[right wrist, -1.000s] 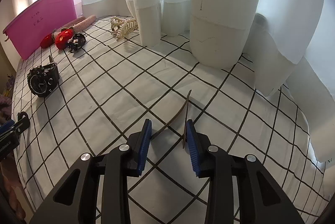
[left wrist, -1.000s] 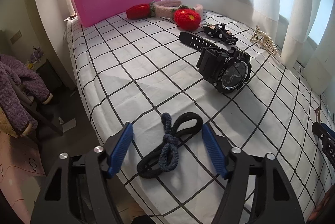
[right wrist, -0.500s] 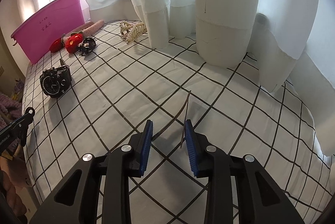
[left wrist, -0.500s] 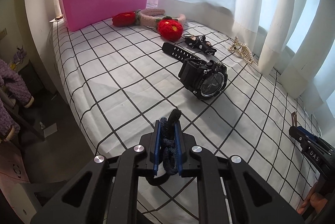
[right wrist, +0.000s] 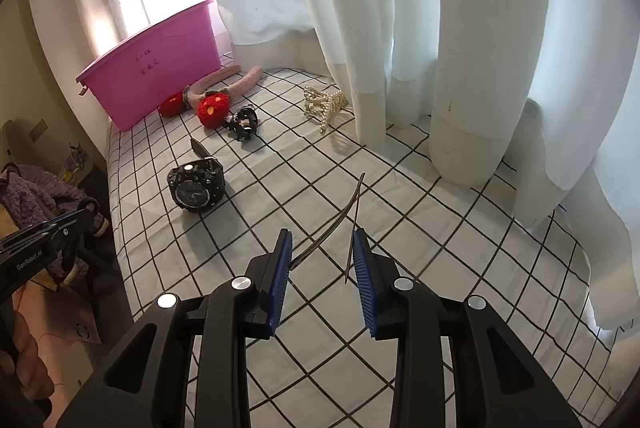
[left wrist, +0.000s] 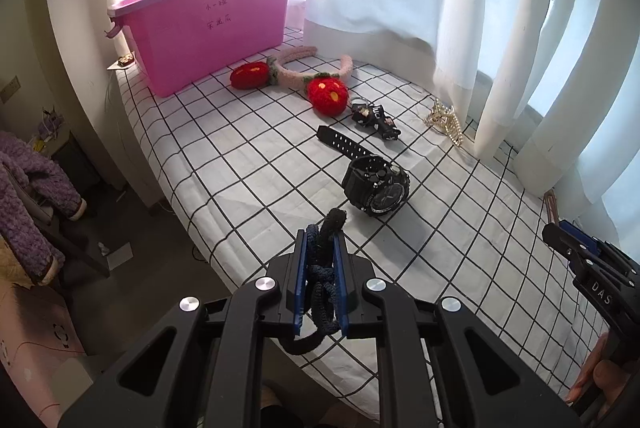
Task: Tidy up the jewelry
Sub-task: 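Lift and carry the hair tie and hair pin with both tools over the tub, then open the left tool to drop the hair tie while the right tool releases the pin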
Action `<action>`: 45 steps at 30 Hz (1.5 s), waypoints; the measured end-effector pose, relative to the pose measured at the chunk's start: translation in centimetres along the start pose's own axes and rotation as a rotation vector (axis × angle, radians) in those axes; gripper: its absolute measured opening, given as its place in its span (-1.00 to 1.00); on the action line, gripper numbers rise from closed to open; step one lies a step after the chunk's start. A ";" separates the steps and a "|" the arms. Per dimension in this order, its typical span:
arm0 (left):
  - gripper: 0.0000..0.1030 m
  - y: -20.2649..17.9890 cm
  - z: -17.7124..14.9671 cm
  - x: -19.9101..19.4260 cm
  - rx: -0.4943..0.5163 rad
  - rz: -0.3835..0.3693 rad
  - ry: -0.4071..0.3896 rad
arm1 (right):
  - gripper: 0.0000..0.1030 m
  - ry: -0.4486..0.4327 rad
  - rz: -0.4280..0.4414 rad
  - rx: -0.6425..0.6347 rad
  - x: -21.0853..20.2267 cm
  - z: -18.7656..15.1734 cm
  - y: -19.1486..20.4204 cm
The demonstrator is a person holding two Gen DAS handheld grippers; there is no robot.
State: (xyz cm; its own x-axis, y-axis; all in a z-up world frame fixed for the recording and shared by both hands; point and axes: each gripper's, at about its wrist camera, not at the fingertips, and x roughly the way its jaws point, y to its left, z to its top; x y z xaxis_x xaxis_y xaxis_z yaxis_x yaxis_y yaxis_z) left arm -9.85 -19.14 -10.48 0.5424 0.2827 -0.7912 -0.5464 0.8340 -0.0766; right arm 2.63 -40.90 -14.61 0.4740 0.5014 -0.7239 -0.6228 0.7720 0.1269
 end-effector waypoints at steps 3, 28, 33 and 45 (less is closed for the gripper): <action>-0.75 1.1 1.8 -1.3 -0.030 -0.010 0.000 | -0.41 -0.011 0.022 -0.021 -0.6 2.3 1.5; -0.75 21.7 27.9 0.7 -0.023 -0.003 -0.186 | -0.41 -0.197 0.164 -0.041 7.5 29.4 24.4; -0.75 24.4 31.2 3.2 -0.090 0.037 -0.189 | -0.41 -0.194 0.225 -0.118 11.0 34.1 27.2; -0.75 29.4 36.3 10.5 -0.202 0.106 -0.054 | -0.41 -0.009 0.318 -0.237 21.5 41.4 33.8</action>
State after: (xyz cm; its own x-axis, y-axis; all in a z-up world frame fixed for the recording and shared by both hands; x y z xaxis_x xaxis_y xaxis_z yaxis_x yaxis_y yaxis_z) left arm 2.96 25.51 0.99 0.5061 0.3931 -0.7677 -0.7154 0.6885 -0.1191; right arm 17.52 12.16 2.24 0.2390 0.7051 -0.6676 -0.8653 0.4666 0.1831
